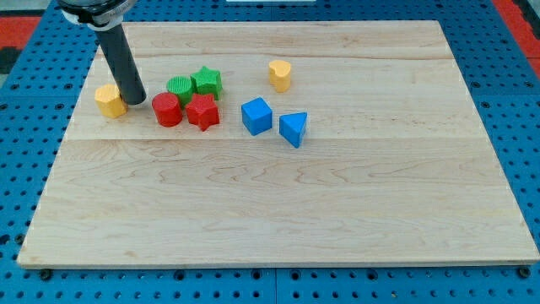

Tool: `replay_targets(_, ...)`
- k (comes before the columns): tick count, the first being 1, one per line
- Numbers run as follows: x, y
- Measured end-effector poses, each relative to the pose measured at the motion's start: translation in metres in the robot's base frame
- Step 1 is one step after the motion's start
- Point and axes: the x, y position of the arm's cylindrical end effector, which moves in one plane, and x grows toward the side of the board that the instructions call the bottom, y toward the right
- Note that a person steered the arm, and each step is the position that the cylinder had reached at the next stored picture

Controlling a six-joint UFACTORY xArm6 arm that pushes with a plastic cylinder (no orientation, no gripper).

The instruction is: Move yellow hexagon into red blocks

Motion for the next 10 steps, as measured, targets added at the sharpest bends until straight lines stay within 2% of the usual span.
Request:
replay_targets(1, -0.046, -0.006)
replay_targets(2, -0.036, -0.036)
replay_targets(3, -0.008, -0.055)
replay_targets(5, 0.046, -0.035)
replay_targets(6, 0.064, -0.048)
replay_targets(8, 0.088, 0.012)
replay_targets(9, 0.114, 0.012)
replay_targets(10, 0.112, 0.013)
